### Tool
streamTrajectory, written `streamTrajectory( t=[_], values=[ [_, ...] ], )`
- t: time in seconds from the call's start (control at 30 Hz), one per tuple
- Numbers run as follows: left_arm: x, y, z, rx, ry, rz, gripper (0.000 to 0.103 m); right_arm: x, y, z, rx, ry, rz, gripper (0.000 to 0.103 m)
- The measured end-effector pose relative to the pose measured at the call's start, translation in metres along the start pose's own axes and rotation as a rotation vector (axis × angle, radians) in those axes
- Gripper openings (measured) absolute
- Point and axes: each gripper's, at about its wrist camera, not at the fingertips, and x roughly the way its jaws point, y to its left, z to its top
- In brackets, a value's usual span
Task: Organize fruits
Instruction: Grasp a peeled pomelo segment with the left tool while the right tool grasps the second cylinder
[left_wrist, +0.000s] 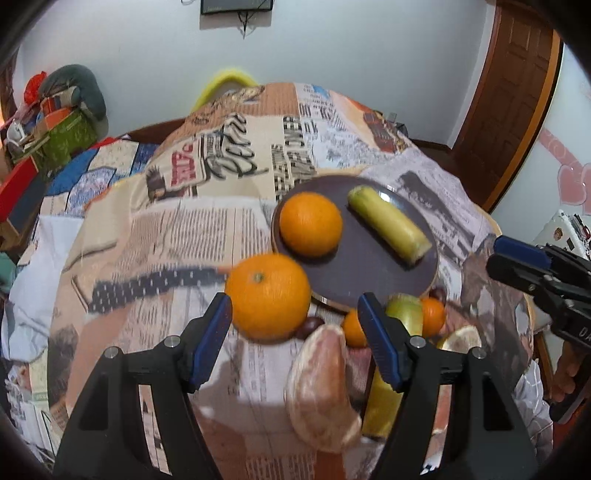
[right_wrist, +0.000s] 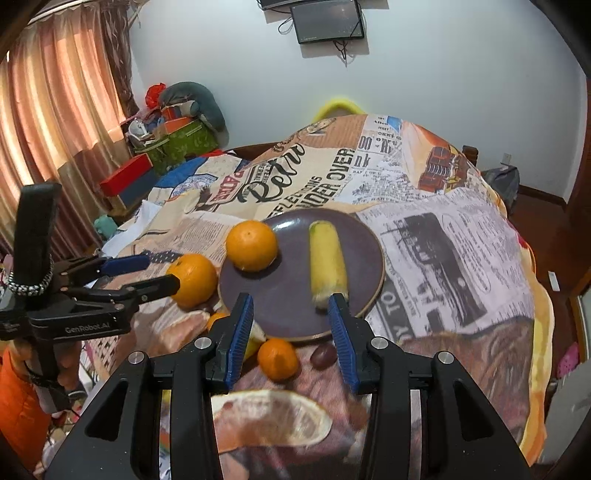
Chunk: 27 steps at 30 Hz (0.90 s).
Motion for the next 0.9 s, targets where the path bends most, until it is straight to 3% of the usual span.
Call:
streamTrajectory(
  t=[0.43, 0.63, 0.7, 0.8, 0.87, 0.9],
  values=[
    [0.029, -0.004, -0.049, 0.024, 0.144, -0.008, 0.07, 0.006, 0.022, -0.03, -0.008, 0.059, 0.015, 0.039],
    [0.033, -0.005, -0.051, 0.023, 0.13, -0.016, 0.07, 0.016, 0.029, -0.035, 0.002, 0.091, 0.03, 0.039],
    [0.036, -0.004, -0.051, 0.021, 0.124, -0.018, 0.069, 0.019, 0.031, -0.036, 0.006, 0.097, 0.025, 0.046],
    [0.035, -0.004, -0.052, 0.032, 0.101, -0.029, 0.062, 0.022, 0.031, -0.036, 0.029, 0.093, 0.015, 0.057],
    [0.033, -0.005, -0.053, 0.044, 0.095, -0.075, 0.044, 0.025, 0.032, -0.036, 0.045, 0.103, 0.023, 0.057],
    [0.031, -0.006, -0.054, 0.053, 0.095, -0.08, 0.044, 0.027, 0.033, -0.035, 0.052, 0.109, 0.026, 0.057]
  ],
)
